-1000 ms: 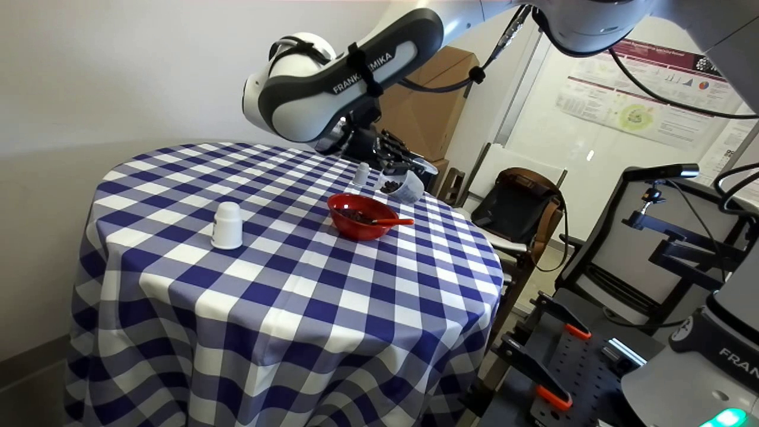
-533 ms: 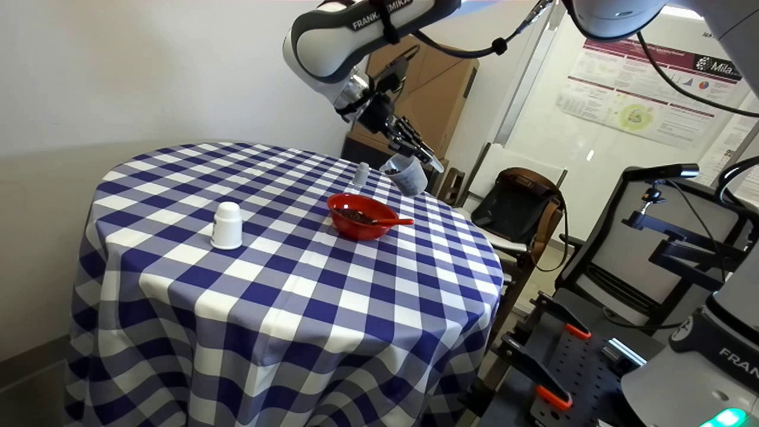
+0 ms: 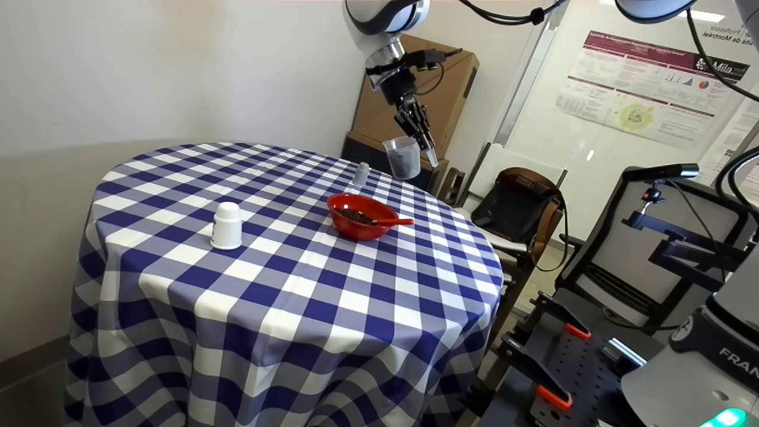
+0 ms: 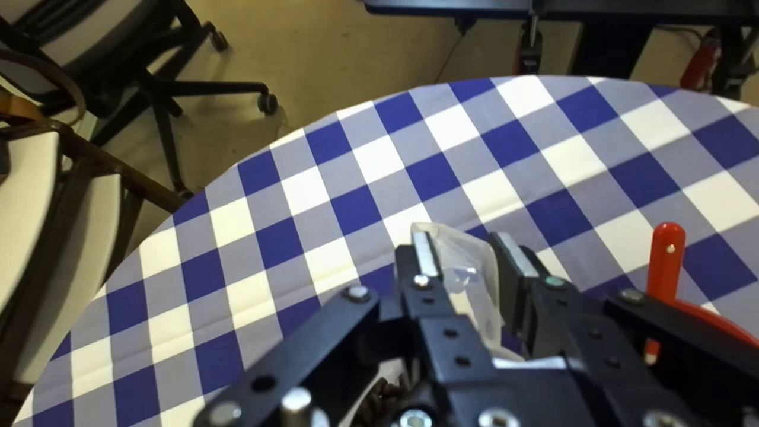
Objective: Pick up the jug and pour some of its contents into the bow
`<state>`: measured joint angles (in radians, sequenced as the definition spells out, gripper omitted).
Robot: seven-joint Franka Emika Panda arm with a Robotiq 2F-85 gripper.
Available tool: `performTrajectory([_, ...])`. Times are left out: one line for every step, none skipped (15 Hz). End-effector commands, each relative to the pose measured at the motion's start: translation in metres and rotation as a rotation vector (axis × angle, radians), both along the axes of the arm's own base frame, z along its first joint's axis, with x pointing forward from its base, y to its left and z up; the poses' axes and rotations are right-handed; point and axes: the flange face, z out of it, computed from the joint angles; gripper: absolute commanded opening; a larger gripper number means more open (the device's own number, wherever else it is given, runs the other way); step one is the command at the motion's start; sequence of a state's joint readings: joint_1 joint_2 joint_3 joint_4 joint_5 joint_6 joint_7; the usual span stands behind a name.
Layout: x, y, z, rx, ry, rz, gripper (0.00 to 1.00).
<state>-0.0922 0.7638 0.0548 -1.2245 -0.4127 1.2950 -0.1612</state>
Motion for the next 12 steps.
performTrajectory([0.003,-0.03,0.019,0.096,-0.166,-0.07,0.13])
performTrajectory([0.006,-0.038,0.02,0.127,-0.213,-0.085,0.13])
performTrajectory([0.009,-0.045,0.021,0.161,-0.258,-0.103,0.13])
performTrajectory([0.012,-0.051,0.018,0.193,-0.291,-0.117,0.13])
performTrajectory([0.014,-0.057,0.014,0.216,-0.315,-0.128,0.13])
performTrajectory([0.015,-0.061,0.009,0.239,-0.332,-0.137,0.13])
performTrajectory([0.015,-0.067,0.003,0.258,-0.343,-0.144,0.13])
performTrajectory([0.014,-0.073,-0.004,0.272,-0.348,-0.155,0.13])
performTrajectory([0.013,-0.078,-0.009,0.281,-0.35,-0.166,0.13])
performTrajectory([0.01,-0.086,-0.016,0.289,-0.348,-0.18,0.13])
performTrajectory([0.008,-0.093,-0.021,0.292,-0.346,-0.195,0.13])
performTrajectory([0.004,-0.101,-0.027,0.294,-0.342,-0.213,0.13])
